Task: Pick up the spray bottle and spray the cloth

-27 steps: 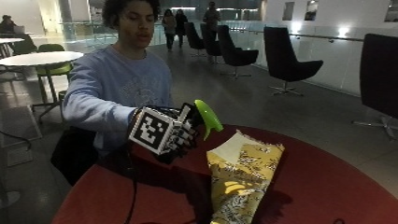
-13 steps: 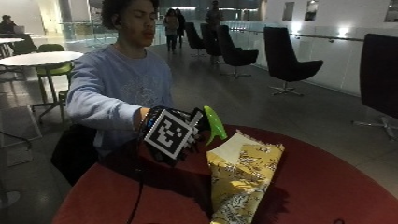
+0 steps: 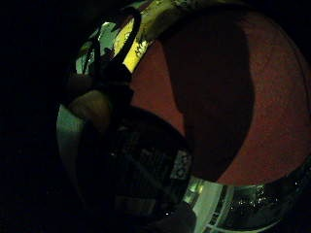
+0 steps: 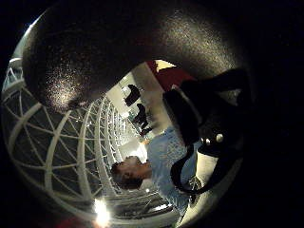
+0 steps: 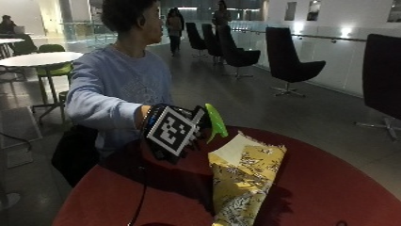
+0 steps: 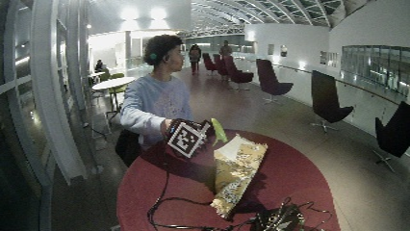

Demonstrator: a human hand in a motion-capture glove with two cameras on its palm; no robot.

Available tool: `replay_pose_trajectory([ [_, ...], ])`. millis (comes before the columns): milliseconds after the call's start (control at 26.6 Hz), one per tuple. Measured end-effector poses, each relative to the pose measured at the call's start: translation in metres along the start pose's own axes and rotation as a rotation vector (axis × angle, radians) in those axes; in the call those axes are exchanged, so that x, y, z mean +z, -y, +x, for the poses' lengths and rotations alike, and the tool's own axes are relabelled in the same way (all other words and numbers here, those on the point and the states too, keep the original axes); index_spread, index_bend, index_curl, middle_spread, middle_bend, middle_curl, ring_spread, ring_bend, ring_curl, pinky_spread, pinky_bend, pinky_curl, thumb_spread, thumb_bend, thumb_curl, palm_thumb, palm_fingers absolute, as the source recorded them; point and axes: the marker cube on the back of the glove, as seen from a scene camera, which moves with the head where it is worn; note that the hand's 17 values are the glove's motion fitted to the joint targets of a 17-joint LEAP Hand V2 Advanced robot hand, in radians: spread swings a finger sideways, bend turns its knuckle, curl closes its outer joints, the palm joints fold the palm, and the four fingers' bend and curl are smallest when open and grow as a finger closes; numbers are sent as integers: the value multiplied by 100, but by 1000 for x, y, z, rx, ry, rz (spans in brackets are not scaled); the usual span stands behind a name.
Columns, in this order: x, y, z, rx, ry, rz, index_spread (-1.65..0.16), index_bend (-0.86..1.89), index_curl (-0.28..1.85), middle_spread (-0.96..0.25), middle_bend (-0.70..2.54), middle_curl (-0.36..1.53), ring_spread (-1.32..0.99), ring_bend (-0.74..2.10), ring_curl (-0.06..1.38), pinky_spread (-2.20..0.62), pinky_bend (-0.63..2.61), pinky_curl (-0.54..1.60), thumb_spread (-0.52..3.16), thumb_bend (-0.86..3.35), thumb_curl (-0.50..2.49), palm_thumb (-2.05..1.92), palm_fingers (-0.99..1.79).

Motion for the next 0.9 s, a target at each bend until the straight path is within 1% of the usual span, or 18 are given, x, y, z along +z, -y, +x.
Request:
replay_pose_trajectory([
  [188, -2, 5, -11, 5, 58, 46, -20, 12, 35, -6, 47, 49, -5, 58, 42, 20, 15, 24, 141, -1, 24, 63, 106],
  [339, 0, 1, -14, 9, 64, 16, -19, 12, 35, -6, 47, 49, -5, 58, 43, 21, 15, 24, 141, -1, 24, 63, 106],
  [489, 1, 6, -15, 18, 48, 42, -19, 13, 35, -6, 47, 49, -5, 57, 43, 21, 15, 24, 141, -1, 24, 62, 106],
  [677, -3, 2, -22, 19, 70, 14, -19, 13, 35, -6, 47, 49, -5, 58, 43, 21, 15, 24, 141, -1, 24, 62, 107],
  [903, -4, 0, -18, 8, 33, 12, -19, 13, 35, -6, 47, 49, -5, 58, 43, 21, 15, 24, 141, -1, 24, 63, 107],
])
